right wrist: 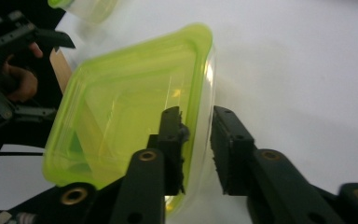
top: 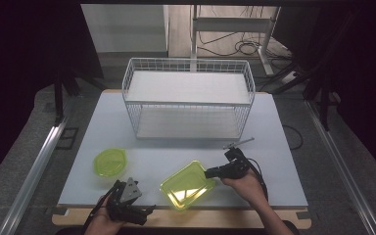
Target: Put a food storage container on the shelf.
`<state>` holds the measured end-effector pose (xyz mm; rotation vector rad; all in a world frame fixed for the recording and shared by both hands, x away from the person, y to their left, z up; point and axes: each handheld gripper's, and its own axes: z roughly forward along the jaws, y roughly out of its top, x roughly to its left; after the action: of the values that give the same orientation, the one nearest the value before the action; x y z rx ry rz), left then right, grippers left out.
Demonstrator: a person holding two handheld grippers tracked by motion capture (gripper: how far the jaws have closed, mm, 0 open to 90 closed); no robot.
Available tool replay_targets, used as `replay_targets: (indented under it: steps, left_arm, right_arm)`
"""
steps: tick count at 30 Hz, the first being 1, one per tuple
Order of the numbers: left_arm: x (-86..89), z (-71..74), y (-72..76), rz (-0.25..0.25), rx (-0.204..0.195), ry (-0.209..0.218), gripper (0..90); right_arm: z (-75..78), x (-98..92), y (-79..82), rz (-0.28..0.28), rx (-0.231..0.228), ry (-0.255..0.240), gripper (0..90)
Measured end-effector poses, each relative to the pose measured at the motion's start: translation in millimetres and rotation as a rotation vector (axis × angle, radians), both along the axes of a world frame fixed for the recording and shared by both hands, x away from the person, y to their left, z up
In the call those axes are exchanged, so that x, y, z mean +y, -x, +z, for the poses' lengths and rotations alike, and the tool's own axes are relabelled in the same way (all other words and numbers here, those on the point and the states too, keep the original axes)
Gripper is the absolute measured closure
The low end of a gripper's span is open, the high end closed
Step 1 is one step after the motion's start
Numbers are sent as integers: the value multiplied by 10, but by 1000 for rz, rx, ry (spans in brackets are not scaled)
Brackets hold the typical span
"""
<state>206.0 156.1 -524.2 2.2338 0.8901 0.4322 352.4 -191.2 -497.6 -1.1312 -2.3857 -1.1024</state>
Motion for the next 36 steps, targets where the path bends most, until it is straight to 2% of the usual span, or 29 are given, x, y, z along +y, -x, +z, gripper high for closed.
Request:
replay_targets:
  steps: [4, 6, 7, 8, 10, 11, 13, 18, 25, 27, 28, 30, 31, 35, 36]
  left_arm:
    - [-2, -8, -2, -2, 4, -2, 43]
    - [-3, -9, 1, -4, 5, -3, 43]
    - [-2, -9, 2, -5, 4, -4, 43]
    - [-2, -9, 2, -5, 4, -4, 43]
    - [0, -7, 1, -5, 3, -3, 42]
    - [3, -7, 0, -4, 3, -4, 42]
    - [8, -9, 0, -3, 3, -6, 43]
    - [10, -3, 1, -2, 1, -5, 43]
    - [10, -2, -1, 1, 1, -4, 43]
    - [13, 3, 1, 2, -1, -3, 43]
    - [16, 6, 2, 5, -2, 2, 42]
    - [18, 9, 2, 5, -3, 5, 42]
    - [19, 9, 2, 6, -4, 5, 42]
    - [18, 8, 3, 5, -3, 3, 42]
    - [18, 8, 3, 5, -3, 3, 41]
  right_arm:
    - [1, 71, -74, 13, 12, 9, 698]
    - [-32, 110, -114, 30, 35, 17, 706]
    - [-45, 111, -136, 28, 55, 2, 717]
    - [-45, 111, -136, 28, 55, 2, 717]
    - [-66, 102, -180, 32, 100, -20, 751]
    - [-72, 64, -203, 29, 146, -48, 795]
    - [-66, 40, -195, 36, 164, -64, 804]
    - [-42, 2, -165, 22, 160, -68, 809]
    - [65, -75, -130, -4, 136, -128, 810]
    - [141, -95, -124, -14, 118, -149, 810]
    - [232, -117, -122, -25, 96, -166, 810]
    - [280, -126, -121, -32, 82, -174, 810]
    - [379, -146, -120, -44, 60, -189, 810]
    - [566, -184, -133, -68, 19, -223, 809]
    - [566, -184, -133, -68, 19, -223, 809]
